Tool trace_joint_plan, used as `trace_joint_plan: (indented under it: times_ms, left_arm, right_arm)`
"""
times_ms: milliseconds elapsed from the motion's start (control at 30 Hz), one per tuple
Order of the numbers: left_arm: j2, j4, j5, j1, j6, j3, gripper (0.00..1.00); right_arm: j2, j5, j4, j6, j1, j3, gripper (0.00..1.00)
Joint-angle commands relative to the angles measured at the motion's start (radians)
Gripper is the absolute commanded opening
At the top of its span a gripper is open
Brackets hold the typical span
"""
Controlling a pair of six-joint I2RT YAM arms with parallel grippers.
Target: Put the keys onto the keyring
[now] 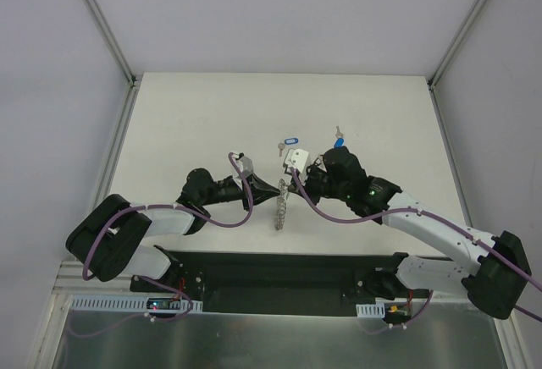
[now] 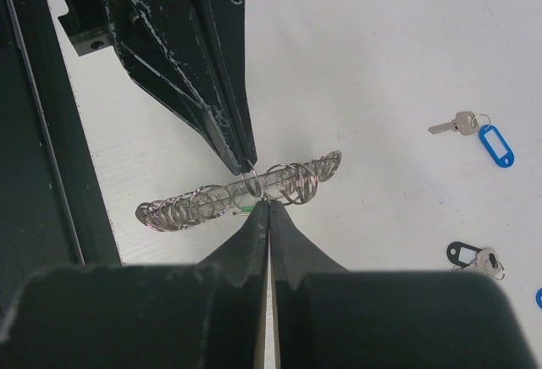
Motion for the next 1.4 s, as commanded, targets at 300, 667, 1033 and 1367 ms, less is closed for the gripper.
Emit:
trace_joint_plan:
  times_ms: [300,667,1033,1367]
  left_arm:
    - [-0.03,0.155,0.018,0.009,-0.01,-0.004,0.0]
    - [-0.03,0.16,0.027,0.009,-0.007,-0.004,0.0]
    - [-0.029,0.151,0.02,0.009,-0.005,-0.002,0.0]
    - [-0.032,0.155,0.009,0.009,-0.004,-0.008,0.0]
  right_arm:
    - [0.005,-0.047,0.046,0.021,0.008,0.05,0.01]
    - [0.027,-0.077,0.052,0.011,0.006,0.054,0.01]
    - [0.021,-0.087,0.069,0.017,0.006,0.06,0.01]
    - [-0.002,-0.069,0.048,0.017,0.002,0.047,0.01]
